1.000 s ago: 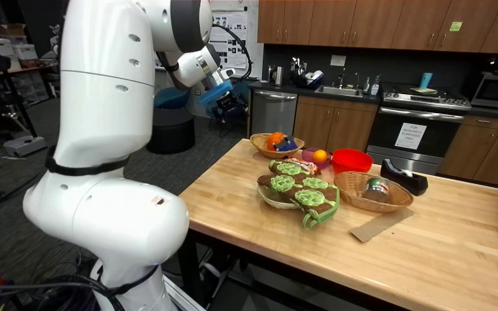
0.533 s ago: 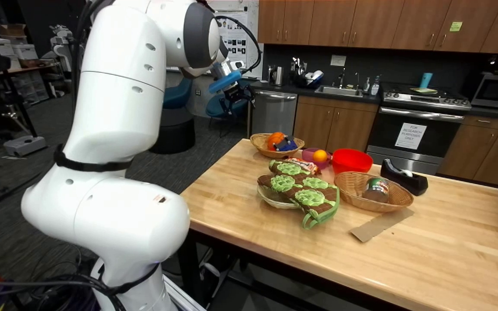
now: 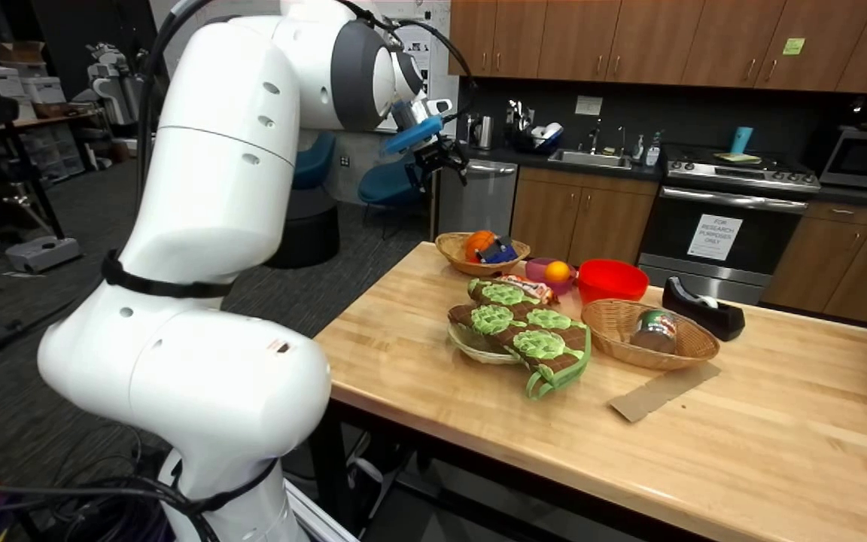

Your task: Pick up the small ball and put it into the red bowl

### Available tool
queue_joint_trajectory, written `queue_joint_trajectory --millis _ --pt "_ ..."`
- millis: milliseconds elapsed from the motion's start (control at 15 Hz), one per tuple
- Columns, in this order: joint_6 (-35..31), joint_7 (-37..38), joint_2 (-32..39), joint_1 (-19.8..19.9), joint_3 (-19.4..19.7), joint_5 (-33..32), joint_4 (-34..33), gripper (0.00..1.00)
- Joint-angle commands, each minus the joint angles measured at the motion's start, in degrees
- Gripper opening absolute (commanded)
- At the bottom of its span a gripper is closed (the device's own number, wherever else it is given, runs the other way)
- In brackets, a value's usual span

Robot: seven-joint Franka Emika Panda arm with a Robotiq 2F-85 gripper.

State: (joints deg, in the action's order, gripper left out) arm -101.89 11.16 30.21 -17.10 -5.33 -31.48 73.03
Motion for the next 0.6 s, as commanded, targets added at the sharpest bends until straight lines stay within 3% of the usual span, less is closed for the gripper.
queue_joint_trajectory --millis 0,333,533 --pt "2.0 -0.4 0.12 0.6 2.24 2.7 -3.88 1.0" --pt "2.75 -0.56 0.96 1.91 3.55 5.87 -6.83 1.0" --pt "1.77 -0.46 1.54 3.21 2.08 9.97 -5.76 1.0"
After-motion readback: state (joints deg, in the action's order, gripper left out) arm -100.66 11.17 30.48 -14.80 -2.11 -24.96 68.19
